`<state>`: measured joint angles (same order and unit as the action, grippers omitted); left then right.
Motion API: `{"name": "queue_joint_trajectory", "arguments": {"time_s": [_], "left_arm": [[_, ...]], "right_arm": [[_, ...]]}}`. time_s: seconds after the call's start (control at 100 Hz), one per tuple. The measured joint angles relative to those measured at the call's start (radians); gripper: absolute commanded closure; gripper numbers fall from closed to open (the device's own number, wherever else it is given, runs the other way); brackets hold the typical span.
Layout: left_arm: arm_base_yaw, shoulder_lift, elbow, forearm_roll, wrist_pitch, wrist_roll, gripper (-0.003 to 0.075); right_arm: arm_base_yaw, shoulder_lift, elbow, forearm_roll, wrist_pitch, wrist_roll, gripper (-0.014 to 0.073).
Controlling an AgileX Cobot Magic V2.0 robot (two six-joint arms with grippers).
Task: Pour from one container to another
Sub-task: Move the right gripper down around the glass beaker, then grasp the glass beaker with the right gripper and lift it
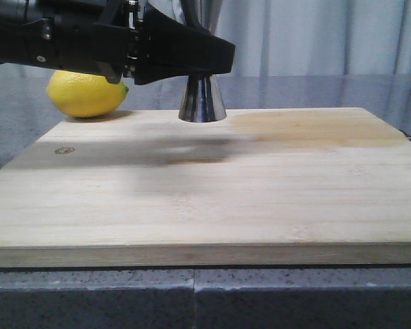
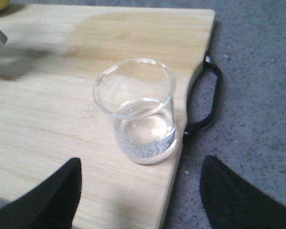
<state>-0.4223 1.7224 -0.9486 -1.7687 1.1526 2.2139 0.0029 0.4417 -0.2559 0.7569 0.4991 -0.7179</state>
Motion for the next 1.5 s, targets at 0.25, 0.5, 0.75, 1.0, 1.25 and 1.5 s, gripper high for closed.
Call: {"name": "queue_joint_trajectory", "arguments": {"time_s": [0.25,0.5,0.75,1.0,1.25,1.5], "left_arm": [[0.000,0.000,0.000,0.000,0.000,0.000,0.0739],[0.000,0.000,0.000,0.000,0.000,0.000,0.0739],[0.000,0.000,0.000,0.000,0.000,0.000,0.0738],[0.000,0.000,0.000,0.000,0.000,0.000,0.0739],[0.000,0.000,0.000,0.000,0.000,0.000,0.0738],[0.000,0.000,0.000,0.000,0.000,0.000,0.0739]], "right_arm": [[0.000,0.109,0.000,0.154,-0.048,-0.192,0.0120],[0.000,0.115,0.000,0.173,-0.093,-0.224,0.0120],[0.000,0.116,0.000,0.175,-0.103,-0.251,0.0120],[0.000,0.139,0.000,0.175,-0.112,-0.265,0.0125],[0.000,0.184,0.000,0.228,-0.121,-0.317,0.0125],[0.000,0.215,0.000,0.334,-0.136,-0.433,0.0125]]}}
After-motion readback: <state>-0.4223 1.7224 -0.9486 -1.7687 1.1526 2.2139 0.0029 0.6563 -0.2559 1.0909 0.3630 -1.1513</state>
